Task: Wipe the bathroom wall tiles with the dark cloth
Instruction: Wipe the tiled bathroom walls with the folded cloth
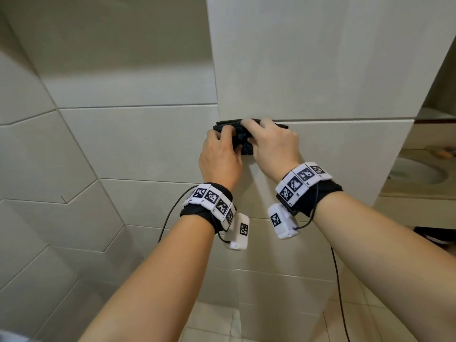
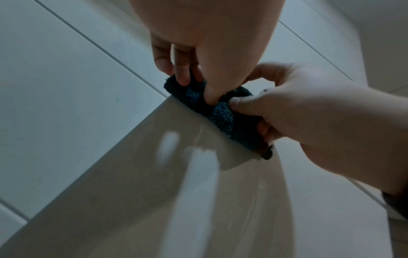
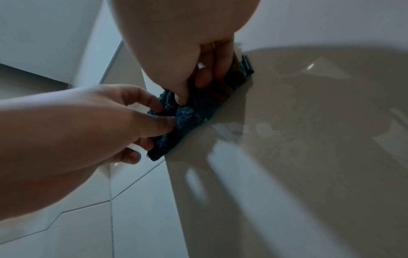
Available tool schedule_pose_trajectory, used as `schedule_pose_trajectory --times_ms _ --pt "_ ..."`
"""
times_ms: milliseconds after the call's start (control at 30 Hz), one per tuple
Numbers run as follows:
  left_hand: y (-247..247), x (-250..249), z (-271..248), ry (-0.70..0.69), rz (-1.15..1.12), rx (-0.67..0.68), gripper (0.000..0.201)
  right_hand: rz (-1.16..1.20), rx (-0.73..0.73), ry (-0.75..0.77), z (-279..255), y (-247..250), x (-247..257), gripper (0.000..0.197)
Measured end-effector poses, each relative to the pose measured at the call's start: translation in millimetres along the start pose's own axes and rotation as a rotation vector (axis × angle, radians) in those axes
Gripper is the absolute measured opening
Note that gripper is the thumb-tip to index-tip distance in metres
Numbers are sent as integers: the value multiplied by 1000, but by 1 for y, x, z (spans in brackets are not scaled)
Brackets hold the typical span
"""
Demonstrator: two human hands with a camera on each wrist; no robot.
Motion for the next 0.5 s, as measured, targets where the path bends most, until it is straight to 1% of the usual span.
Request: schedule_pose_trajectory --times_ms 67,233,367,500 --pt "0 -1 1 -5 6 -10 28 2 28 -11 1 2 -1 33" --pt "-4 -15 -2 48 -3 -17 32 -29 83 -10 -1 12 -9 36" --pt "-7 -40 -6 -7 -6 -22 29 -29 19 -7 -13 28 -33 36" --pt "-13 -84 -14 -47 -35 -30 26 -46 -21 -27 -27 53 -71 37"
Point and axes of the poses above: each hand's wrist, its own z-axis towards the middle knuckle, its own y-axis out of the back of the hand, x = y × z, the point moved 3 cm from there along z, towards the middle knuckle, and after that the axes turned 12 degrees about z, right-handed, at the moved point
